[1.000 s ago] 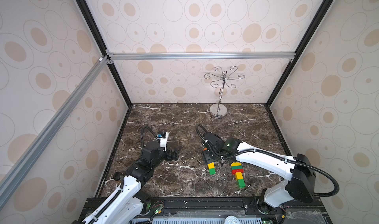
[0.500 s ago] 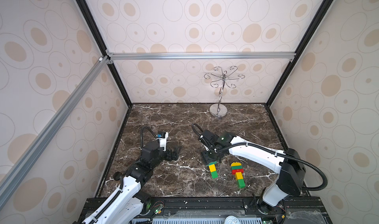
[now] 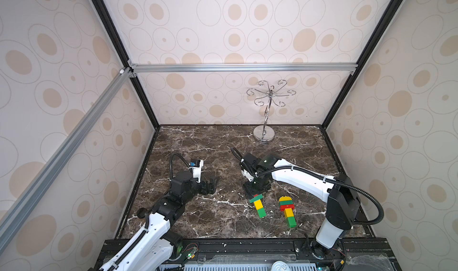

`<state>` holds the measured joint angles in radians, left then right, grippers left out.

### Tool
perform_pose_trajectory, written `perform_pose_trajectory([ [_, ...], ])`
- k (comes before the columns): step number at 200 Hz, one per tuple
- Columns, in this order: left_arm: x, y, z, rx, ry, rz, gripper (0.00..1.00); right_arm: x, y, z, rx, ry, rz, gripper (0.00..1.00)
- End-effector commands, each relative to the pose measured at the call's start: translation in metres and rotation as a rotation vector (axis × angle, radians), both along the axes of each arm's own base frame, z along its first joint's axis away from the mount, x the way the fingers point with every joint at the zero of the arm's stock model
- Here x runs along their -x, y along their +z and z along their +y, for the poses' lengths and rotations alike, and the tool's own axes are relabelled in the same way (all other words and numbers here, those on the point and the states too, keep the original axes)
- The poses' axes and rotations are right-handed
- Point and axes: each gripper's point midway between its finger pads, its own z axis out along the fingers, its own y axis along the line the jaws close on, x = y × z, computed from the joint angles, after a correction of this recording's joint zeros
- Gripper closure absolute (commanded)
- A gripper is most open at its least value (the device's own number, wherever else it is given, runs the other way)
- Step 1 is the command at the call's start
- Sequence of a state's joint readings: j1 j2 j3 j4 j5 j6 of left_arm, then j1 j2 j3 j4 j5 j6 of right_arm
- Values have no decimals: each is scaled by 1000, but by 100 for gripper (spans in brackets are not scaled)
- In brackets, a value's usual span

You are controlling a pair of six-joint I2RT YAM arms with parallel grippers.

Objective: Assemble an ice cream with lego
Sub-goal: Adjust the lego brick at the center of the board.

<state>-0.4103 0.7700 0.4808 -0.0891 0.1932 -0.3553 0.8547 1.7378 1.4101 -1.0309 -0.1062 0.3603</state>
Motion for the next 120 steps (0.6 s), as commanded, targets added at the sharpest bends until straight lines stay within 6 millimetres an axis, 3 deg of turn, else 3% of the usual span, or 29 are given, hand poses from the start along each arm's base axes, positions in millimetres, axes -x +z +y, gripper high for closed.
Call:
perform_pose_trajectory([
  [1,-4,7,0,28,11,-14,0,9,-1,-3,4,34,58,82],
  [120,-5,6,0,32,5,-11,0,18,-17,-5,53,87,162,81],
])
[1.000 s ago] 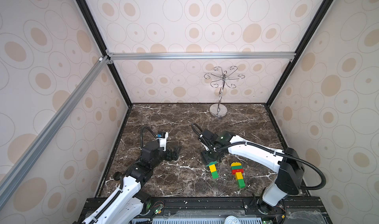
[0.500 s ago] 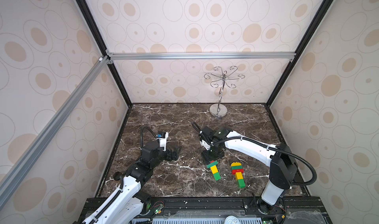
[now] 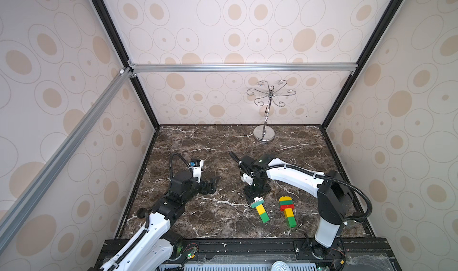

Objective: Assemble an ice cream with lego
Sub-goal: Adjust the lego brick at the center of the board.

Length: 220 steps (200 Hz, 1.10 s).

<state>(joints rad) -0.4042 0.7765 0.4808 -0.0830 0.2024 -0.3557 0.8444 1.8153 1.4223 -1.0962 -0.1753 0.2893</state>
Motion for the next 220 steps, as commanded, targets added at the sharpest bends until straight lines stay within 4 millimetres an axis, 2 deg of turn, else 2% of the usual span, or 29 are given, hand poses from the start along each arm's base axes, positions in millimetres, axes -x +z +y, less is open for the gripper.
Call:
perform_pose_trajectory([
  [1,-4,6,0,29,7,-12,0,3,3,-1,4,23,35,81],
  [220,-4,3,-2,37,-3,-1,0,31,-29,-6,51,103,221,82],
])
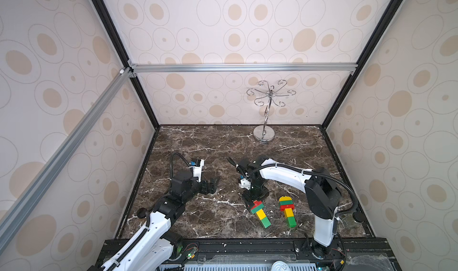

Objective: Assemble an ice cream with lego
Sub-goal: Adjust the lego brick at the center of the board.

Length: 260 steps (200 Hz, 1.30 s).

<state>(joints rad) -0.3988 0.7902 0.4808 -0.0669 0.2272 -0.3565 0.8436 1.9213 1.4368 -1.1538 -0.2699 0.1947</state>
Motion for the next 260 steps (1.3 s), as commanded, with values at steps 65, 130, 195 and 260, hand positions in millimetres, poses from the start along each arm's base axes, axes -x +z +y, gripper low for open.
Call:
perform_pose_trajectory([
  [65,-2,3,1,27,8,-4,0,15,-13,-10,42,29,86,82],
  [130,-3,2,0,29,8,-2,0,24,-20,-14,49,50,138,82],
  [195,-4,2,-1,33,2,0,0,27,-20,-16,56,84,170,82],
  [260,-5,2,-1,33,-1,0,0,26,-21,-20,83,115,191,81],
])
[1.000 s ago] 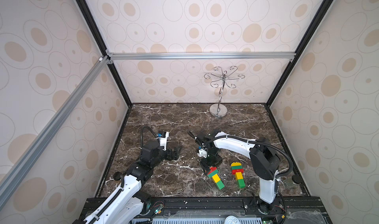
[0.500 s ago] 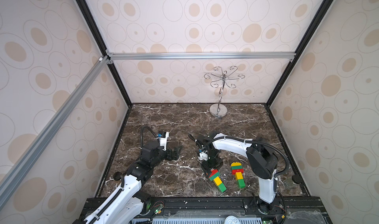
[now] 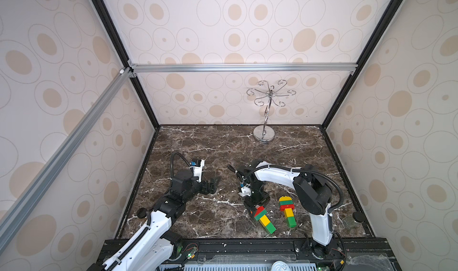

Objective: Assemble an ice cream with lego
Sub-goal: Adjust the lego brick at the center of the board.

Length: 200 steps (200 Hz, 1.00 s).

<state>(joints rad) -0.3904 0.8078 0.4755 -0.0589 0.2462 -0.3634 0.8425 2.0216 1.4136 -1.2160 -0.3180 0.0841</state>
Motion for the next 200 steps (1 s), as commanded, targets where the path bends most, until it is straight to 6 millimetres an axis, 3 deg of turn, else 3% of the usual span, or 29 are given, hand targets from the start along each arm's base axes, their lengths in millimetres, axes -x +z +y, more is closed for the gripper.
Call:
perform_pose_trajectory([
  [1,-4,8,0,26,5,-21,0,2,5,-5,17,26,35,81],
  [200,-3,9,0,37,-1,-22,0,-1,-2,-13,77,71,59,81],
])
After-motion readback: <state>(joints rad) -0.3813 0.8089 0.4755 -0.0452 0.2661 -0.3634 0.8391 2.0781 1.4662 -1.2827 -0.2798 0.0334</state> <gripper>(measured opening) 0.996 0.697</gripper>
